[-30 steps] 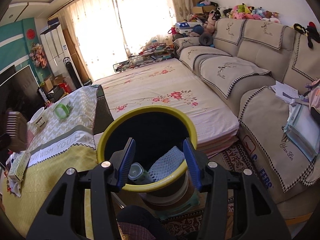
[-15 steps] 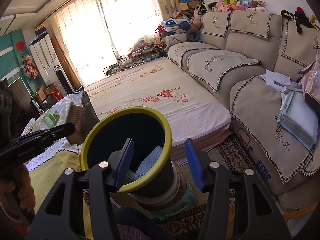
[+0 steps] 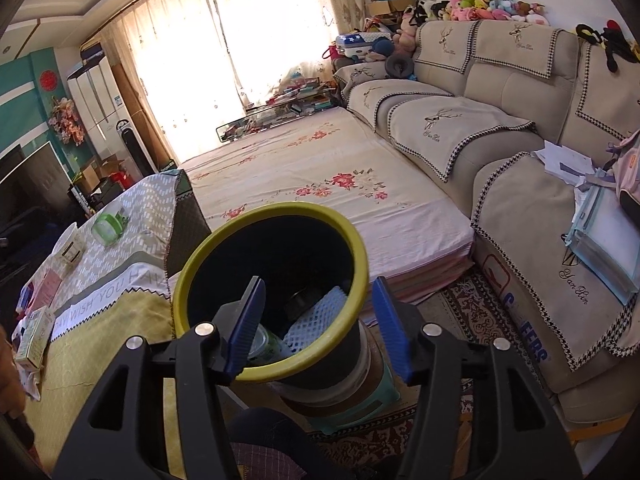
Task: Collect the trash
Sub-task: 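Move both tools back over the table toward the remaining trash, then reach the right tool to the pale green cardboard box and grasp it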
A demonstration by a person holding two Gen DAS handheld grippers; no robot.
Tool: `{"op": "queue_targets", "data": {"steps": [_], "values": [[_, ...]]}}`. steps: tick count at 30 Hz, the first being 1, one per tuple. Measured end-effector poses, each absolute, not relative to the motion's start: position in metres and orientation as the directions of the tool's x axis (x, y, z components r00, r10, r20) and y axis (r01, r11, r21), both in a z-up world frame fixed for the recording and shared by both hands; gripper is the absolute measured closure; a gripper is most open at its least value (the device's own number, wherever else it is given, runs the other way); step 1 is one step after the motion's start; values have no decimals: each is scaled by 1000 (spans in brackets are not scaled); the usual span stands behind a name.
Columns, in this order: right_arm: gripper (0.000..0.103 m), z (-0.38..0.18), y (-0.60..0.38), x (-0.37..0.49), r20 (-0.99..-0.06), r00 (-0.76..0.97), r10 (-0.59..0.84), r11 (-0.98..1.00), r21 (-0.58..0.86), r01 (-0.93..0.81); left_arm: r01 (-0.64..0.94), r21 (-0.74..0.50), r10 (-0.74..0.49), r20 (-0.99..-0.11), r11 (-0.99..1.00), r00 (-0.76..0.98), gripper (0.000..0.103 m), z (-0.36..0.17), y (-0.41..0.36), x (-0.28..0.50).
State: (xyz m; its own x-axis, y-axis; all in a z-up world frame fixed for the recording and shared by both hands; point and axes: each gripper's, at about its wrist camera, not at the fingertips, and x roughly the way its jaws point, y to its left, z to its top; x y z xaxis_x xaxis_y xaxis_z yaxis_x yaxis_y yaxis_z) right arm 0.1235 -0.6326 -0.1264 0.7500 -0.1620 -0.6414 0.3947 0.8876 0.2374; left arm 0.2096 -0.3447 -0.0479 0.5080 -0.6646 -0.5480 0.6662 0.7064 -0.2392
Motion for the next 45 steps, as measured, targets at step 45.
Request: {"op": "queue_targets", "data": {"steps": [45], "values": [[26,-128,-227,212,-679,647,346,935,190,-300,25,-214,-115,-418,977,901,13,-47,57,72]]}}
